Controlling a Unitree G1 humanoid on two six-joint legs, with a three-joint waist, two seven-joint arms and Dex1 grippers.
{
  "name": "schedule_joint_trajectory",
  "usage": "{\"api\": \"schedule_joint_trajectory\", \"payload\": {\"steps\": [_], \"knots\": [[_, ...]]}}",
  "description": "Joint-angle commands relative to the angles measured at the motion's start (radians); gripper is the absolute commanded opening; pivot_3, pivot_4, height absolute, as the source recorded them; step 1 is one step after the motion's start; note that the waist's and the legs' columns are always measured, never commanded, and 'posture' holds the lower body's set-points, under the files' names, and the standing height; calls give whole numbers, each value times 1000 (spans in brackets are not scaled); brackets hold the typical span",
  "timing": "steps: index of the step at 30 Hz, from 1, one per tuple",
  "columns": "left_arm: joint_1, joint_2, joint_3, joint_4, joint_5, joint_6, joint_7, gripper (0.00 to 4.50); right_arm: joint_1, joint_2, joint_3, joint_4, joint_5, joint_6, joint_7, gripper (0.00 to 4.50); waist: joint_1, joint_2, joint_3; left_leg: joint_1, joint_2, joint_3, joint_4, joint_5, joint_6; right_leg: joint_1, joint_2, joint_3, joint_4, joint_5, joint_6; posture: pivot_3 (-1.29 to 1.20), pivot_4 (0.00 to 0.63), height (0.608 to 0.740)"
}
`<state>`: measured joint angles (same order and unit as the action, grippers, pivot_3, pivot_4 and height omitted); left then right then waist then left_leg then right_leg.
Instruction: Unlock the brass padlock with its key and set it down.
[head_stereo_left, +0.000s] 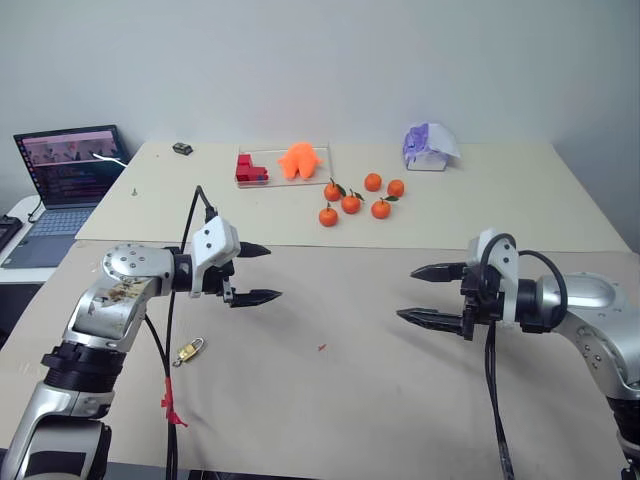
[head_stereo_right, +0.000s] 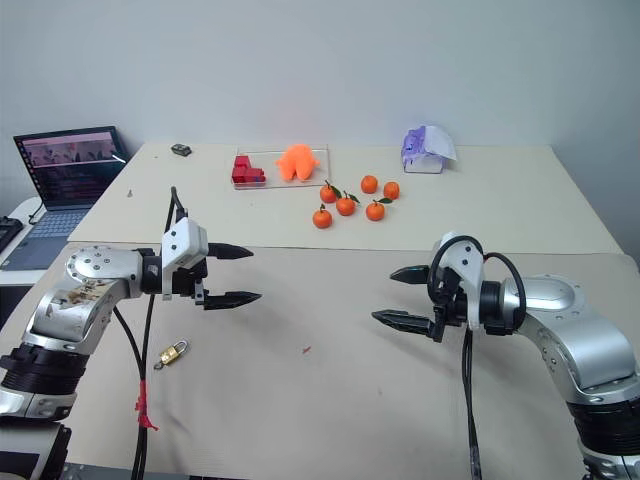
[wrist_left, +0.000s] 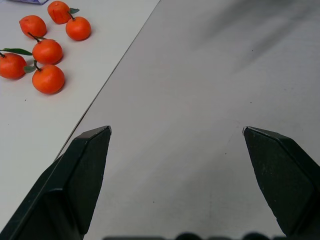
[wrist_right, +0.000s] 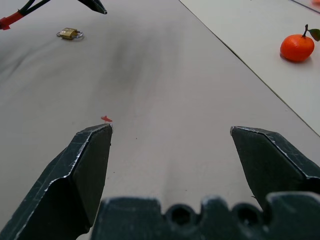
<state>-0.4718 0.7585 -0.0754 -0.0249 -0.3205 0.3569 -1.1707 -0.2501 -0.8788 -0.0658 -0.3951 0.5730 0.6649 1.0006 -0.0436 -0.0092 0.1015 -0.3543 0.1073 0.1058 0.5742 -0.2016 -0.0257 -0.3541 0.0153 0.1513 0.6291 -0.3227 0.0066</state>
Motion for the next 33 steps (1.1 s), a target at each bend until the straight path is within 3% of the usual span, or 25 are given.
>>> {"api": "schedule_joint_trajectory", "payload": {"steps": [1, 15, 25, 33], "knots": [[15, 7, 35, -39, -22, 18, 14, 4500, -37, 7, -4, -7, 7, -17, 6, 4459, 0, 0, 0, 0, 0, 0, 0, 0, 0, 0, 0, 0, 0, 0, 0, 0, 150, 723], [41, -12, 107, -100, -107, 131, 106, 4500, -69, 56, -5, 20, 13, -6, -22, 4459, 4, 0, 0, 0, -1, -1, 0, 0, 0, 0, -1, -1, 0, 0, 0, 0, 150, 723], [45, -47, 104, -94, -81, 119, 189, 4500, -70, 73, 3, 24, 4, -14, -46, 4459, 2, 1, 0, 0, -1, -2, 0, 0, 0, 0, -1, -1, 0, 0, 0, 0, 150, 723], [61, -18, 91, -106, -89, 131, 142, 4500, -55, 55, -2, 2, 19, -4, -24, 4459, 0, 0, 0, 0, -1, -2, 0, 0, 0, 0, -1, -1, 0, 0, -1, 0, 150, 723]]}}
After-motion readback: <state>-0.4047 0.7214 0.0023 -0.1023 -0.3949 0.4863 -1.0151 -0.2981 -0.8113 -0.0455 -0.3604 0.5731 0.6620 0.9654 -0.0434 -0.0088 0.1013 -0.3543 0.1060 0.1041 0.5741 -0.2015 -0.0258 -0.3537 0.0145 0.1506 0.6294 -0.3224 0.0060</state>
